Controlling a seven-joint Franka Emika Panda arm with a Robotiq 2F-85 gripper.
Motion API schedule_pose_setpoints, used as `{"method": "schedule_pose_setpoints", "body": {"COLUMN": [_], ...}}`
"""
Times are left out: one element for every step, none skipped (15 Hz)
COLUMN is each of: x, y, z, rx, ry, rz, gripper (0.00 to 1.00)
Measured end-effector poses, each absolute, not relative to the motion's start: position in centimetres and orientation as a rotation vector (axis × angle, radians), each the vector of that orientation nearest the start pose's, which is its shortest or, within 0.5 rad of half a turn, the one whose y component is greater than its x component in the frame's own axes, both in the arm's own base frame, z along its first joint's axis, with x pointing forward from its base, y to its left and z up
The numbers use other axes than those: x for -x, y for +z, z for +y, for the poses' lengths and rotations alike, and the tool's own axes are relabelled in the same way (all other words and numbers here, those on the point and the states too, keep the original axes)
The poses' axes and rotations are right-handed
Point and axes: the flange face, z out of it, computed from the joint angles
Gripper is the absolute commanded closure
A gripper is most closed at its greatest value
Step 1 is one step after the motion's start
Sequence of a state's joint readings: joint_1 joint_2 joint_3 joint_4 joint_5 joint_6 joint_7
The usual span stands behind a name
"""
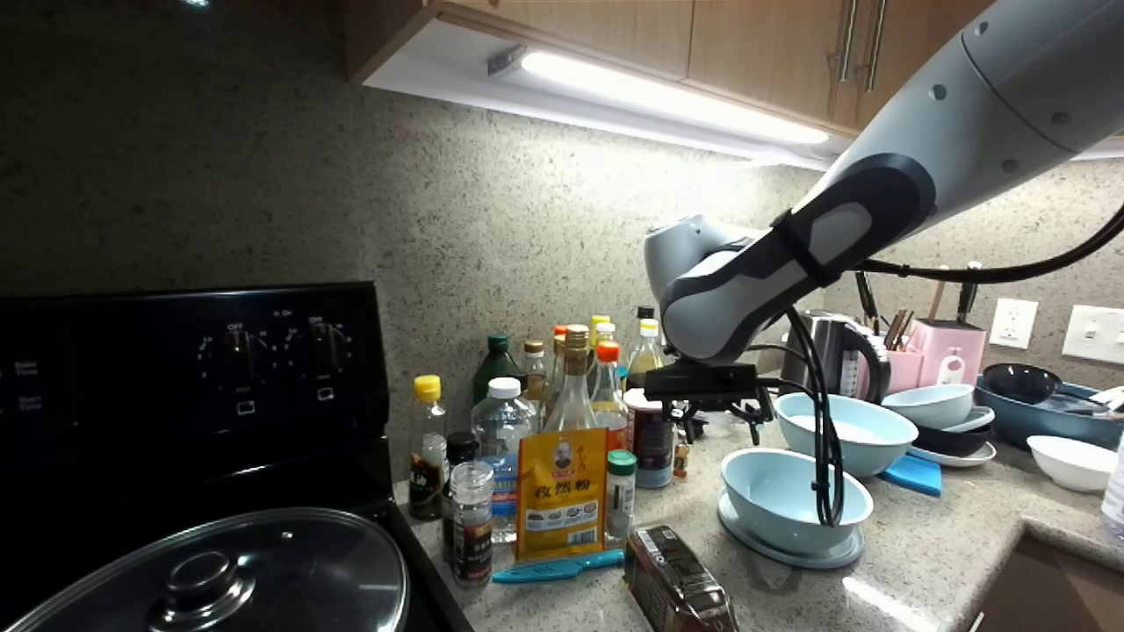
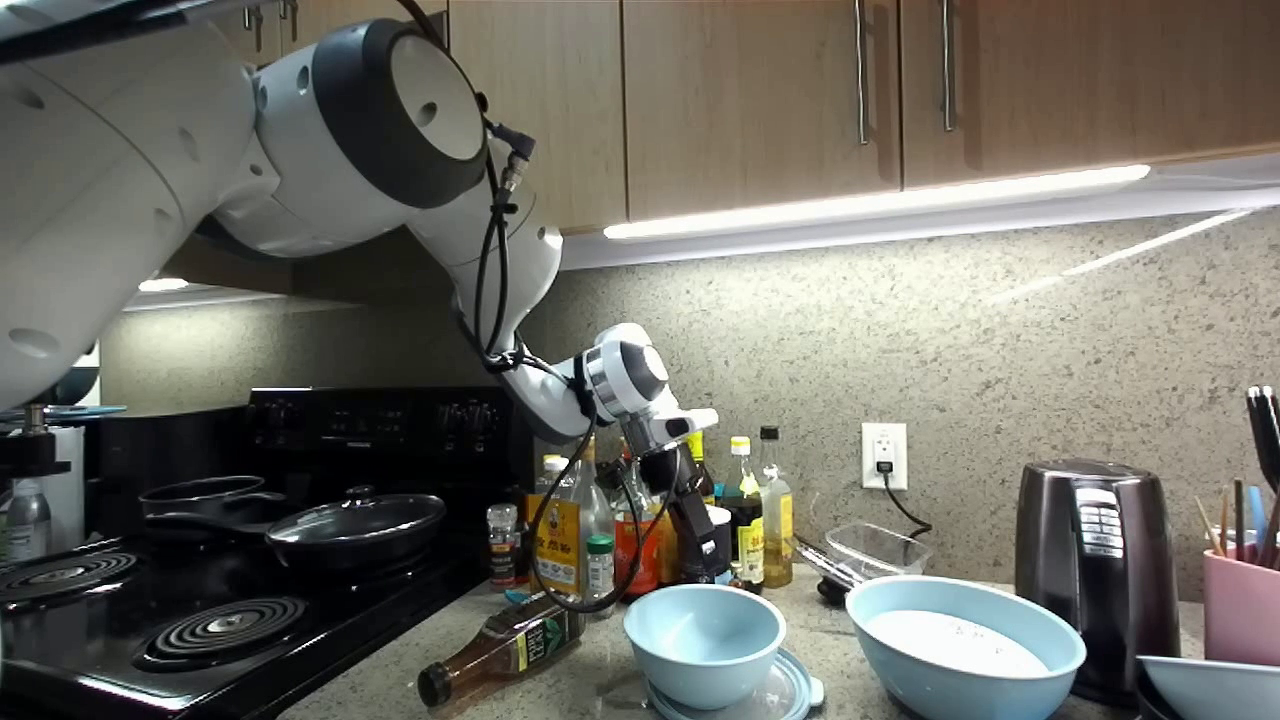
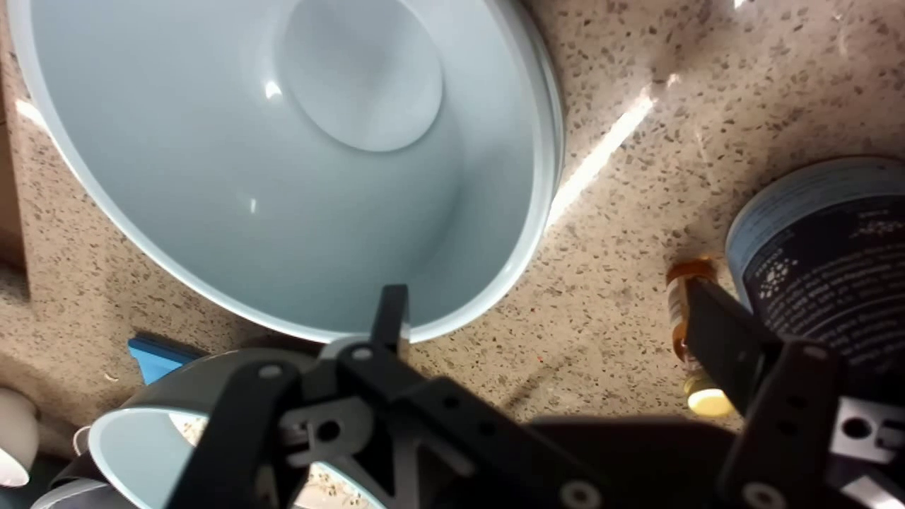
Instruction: Pick the bowl and put it on the plate
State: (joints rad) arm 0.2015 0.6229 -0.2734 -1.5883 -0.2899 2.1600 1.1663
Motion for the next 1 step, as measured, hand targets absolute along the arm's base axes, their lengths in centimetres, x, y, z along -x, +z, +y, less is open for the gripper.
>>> {"method": "schedule_pose_setpoints", "body": {"x": [-69.24], "y": [28.3], "z": [-3.51], "rx": [3.038], "ry": [-0.31], "rz": [1.707], "gripper": [0.0]}}
